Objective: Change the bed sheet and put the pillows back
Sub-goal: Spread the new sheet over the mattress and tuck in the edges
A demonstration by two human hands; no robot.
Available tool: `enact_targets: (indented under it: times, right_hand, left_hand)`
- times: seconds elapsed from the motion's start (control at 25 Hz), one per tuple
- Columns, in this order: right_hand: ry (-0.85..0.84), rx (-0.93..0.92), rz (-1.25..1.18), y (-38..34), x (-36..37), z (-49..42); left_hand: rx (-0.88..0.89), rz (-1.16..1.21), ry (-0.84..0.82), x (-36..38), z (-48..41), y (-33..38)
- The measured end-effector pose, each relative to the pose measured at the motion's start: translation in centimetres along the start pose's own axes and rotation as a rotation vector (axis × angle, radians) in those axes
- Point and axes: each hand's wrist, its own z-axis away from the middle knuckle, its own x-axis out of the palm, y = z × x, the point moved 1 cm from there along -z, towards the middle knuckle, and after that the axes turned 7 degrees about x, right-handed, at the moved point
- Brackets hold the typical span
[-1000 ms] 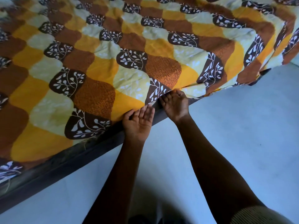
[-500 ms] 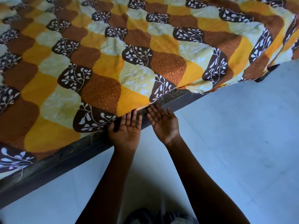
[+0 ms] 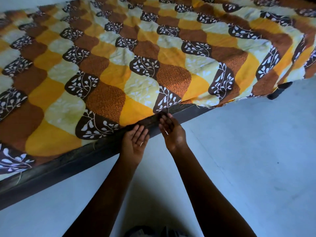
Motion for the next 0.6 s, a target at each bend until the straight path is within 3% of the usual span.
enact_targets:
  times: [0.32,0.52,0.6]
  right_hand:
    - [0.121,-0.004,0.06,-10.2,-9.2,1.7]
    - [0.186,0.102,0.116,-13.3,-10.0,-2.0]
    - [0.18,0.072,0.14,-13.8,-9.1,-3.4]
  left_hand:
    - [-0.117,-0.229,-0.115,8.3,2.3,-8.0]
    - [-0.032,-0.104,-0.124,16.0,0.0,-8.8]
    - [-0.073,-0.015,-0.145,17.9,-0.2,-8.4]
